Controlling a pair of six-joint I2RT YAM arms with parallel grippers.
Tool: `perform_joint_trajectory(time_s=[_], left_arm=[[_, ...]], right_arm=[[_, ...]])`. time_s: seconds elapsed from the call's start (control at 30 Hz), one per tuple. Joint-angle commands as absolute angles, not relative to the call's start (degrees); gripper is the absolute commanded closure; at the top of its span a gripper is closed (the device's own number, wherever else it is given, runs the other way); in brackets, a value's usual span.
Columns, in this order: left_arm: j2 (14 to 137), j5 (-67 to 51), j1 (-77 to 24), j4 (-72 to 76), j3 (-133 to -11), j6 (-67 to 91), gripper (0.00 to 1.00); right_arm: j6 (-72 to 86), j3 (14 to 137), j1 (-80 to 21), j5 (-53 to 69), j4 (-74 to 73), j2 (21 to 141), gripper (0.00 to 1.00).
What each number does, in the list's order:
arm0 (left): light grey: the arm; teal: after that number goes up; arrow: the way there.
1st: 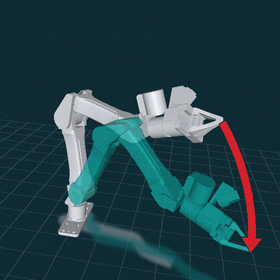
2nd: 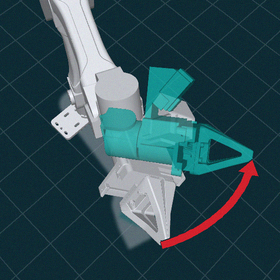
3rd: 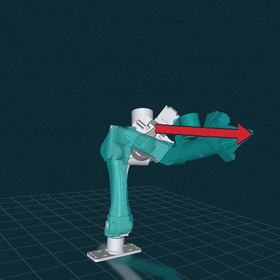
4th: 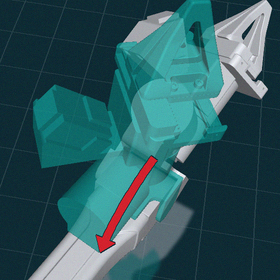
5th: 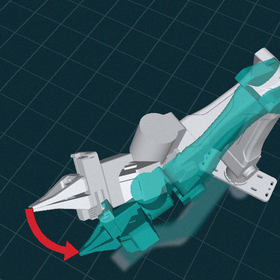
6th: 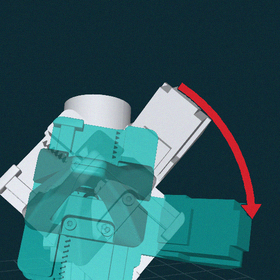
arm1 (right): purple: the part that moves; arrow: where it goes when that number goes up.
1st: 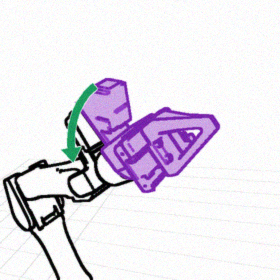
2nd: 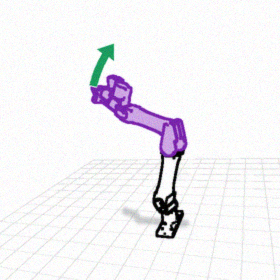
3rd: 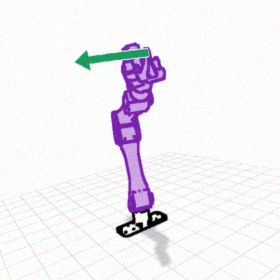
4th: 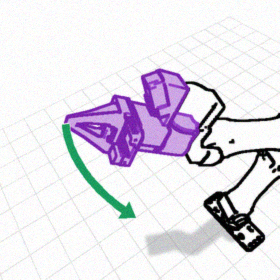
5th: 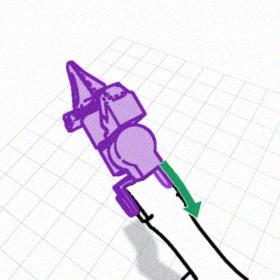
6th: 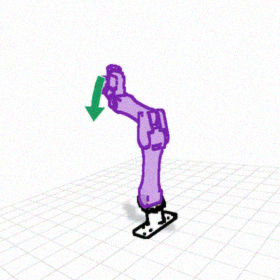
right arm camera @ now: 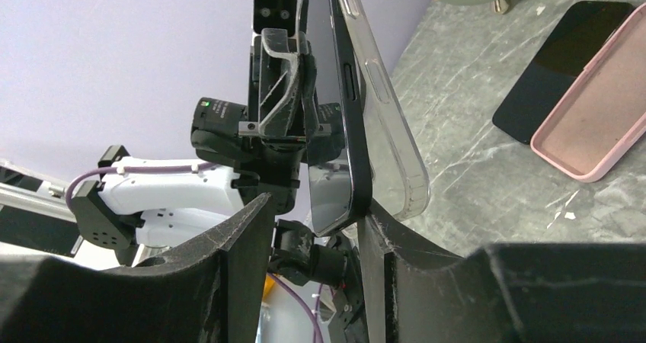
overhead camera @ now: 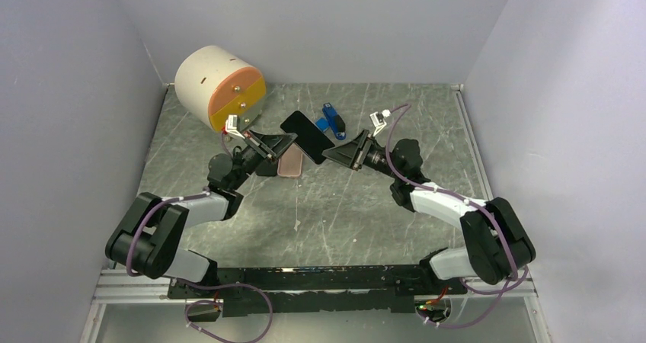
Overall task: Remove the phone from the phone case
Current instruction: Remove the phone case from the phone.
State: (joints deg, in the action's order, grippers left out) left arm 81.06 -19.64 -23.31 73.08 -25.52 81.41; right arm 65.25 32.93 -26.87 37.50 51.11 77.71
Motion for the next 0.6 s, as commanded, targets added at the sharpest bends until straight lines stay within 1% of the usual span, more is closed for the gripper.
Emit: perform_joint_trajectory(time_s=[0.0, 0.17, 0.4, 0.5, 0.57], left_arm=[[80.5, -28.7, -25.0, 81.5, -27.9, 85.0, 0.97], [78.2, -33.0, -25.0, 76.1, -28.2, 81.7, 0.98], [73.8, -36.4, -24.7, 67.6, -28.9, 77.8, 0.97], [72.0, -37.9, -24.6, 62.2, -30.4, 74.9, 0.97], [70.9, -38.3, -24.6, 58.3, -31.4, 72.9, 0.98]], right_arm=[[65.8, 35.8, -26.0, 37.2, 58.3, 78.3, 0.53], [65.9, 36.2, -25.2, 40.0, 60.9, 78.8, 0.55], [64.5, 36.8, -25.0, 45.6, 65.3, 79.5, 0.66], [63.3, 37.3, -25.0, 48.0, 66.4, 79.4, 0.66], [62.2, 37.8, -25.0, 49.2, 64.6, 79.1, 0.67]])
